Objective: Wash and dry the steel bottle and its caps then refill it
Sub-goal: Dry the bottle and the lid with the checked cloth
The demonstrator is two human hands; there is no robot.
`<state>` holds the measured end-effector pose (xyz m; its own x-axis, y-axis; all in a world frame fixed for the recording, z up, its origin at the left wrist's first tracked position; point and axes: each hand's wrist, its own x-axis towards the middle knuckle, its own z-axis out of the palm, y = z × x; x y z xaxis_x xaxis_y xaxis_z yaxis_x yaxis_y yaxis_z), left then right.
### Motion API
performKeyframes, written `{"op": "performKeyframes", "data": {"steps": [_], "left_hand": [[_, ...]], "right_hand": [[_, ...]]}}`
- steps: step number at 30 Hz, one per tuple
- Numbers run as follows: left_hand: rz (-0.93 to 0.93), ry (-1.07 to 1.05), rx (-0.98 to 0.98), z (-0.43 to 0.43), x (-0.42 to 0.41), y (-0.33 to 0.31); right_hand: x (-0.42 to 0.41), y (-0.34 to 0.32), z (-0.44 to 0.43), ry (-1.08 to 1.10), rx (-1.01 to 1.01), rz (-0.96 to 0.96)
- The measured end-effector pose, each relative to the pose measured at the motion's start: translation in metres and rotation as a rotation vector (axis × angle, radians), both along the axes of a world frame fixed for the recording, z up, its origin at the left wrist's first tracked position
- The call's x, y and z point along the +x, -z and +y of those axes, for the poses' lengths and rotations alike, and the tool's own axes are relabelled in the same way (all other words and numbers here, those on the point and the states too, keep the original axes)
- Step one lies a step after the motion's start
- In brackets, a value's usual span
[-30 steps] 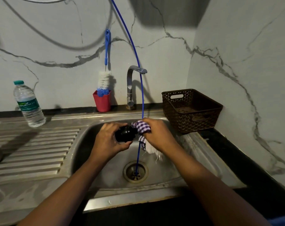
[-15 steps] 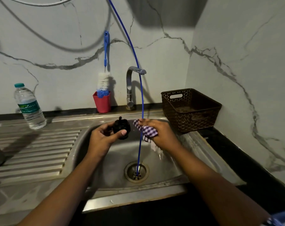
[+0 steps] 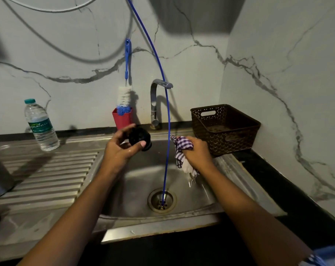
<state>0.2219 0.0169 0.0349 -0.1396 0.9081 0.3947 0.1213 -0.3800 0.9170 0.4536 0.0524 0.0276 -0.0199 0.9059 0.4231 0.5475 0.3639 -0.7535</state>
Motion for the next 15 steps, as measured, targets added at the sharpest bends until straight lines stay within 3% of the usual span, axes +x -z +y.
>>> {"op": "performKeyframes", "data": {"steps": [2, 3, 7, 10, 13, 15], "left_hand": [[0.434, 0.058, -0.234, 0.003, -0.002, 0.012], [0.527, 0.047, -0.294, 0.003, -0.002, 0.017], [0.289, -0.025, -0.259, 0.004, -0.003, 0.008], [0.535, 0.038, -0.425, 0.004, -0.011, 0.01], [0.343, 0.037, -0.425, 0.001, -0.013, 0.015], [0.219, 0.072, -0.429, -0.003, -0.01, 0.013]], "right_hand": [[0.002, 0.002, 0.0, 0.018, 0.003, -0.041], [0.001, 0.004, -0.001, 0.019, 0.011, -0.077], [-0.002, 0.001, -0.007, -0.007, 0.046, -0.05], [-0.005, 0.003, -0.008, -0.041, 0.027, -0.025], [-0.009, 0.004, -0.011, -0.078, -0.022, 0.01], [-0.012, -0.002, -0.012, -0.095, -0.071, 0.141]]}}
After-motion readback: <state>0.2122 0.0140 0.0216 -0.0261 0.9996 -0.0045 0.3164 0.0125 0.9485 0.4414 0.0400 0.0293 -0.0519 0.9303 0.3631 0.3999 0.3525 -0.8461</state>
